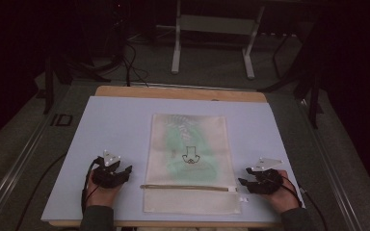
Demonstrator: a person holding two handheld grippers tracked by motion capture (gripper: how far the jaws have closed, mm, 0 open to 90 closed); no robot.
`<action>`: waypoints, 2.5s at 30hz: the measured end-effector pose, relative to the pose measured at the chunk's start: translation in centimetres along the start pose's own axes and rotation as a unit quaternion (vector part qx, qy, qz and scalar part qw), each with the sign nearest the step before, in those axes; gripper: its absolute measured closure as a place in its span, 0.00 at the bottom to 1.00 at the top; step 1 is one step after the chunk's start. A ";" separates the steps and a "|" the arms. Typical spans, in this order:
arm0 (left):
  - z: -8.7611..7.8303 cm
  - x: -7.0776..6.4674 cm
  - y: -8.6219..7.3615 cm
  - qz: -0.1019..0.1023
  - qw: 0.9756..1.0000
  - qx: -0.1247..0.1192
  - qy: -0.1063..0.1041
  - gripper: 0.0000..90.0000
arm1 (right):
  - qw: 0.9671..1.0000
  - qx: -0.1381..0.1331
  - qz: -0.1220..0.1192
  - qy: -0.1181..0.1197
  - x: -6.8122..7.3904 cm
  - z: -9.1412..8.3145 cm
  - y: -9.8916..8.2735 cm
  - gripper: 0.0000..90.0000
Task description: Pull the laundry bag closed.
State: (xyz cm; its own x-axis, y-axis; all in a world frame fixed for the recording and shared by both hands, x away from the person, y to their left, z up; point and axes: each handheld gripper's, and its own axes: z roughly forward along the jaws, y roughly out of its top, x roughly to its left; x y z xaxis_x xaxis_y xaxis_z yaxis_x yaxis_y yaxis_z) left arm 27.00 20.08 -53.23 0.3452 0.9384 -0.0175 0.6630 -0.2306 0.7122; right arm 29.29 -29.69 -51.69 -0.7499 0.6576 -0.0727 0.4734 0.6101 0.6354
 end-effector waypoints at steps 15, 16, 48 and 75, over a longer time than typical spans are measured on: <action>-0.2 -0.1 0.2 0.013 0.999 -0.004 -0.031 0.60 | 0.999 0.019 -0.016 0.026 1.1 -0.3 0.6 0.52; -0.2 -0.2 0.2 0.013 0.999 -0.006 -0.032 0.60 | 0.999 0.021 -0.016 0.027 1.2 -0.4 0.6 0.52; 0.1 -0.7 0.2 0.022 0.998 0.001 -0.052 0.59 | 0.992 0.052 -0.100 0.052 4.0 1.0 4.3 0.47; 0.2 -1.0 0.2 0.033 0.998 0.004 -0.058 0.59 | 0.986 0.034 -0.131 0.094 6.7 2.8 7.4 0.48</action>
State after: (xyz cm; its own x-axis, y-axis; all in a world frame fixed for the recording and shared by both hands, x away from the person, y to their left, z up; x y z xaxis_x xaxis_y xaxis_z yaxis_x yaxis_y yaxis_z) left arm 26.93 19.08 -53.16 0.4624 0.8851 -0.0524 0.6419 -0.2934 0.7084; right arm 29.06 -19.54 -49.60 -0.9200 0.3838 -0.0793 0.2774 0.7806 0.5602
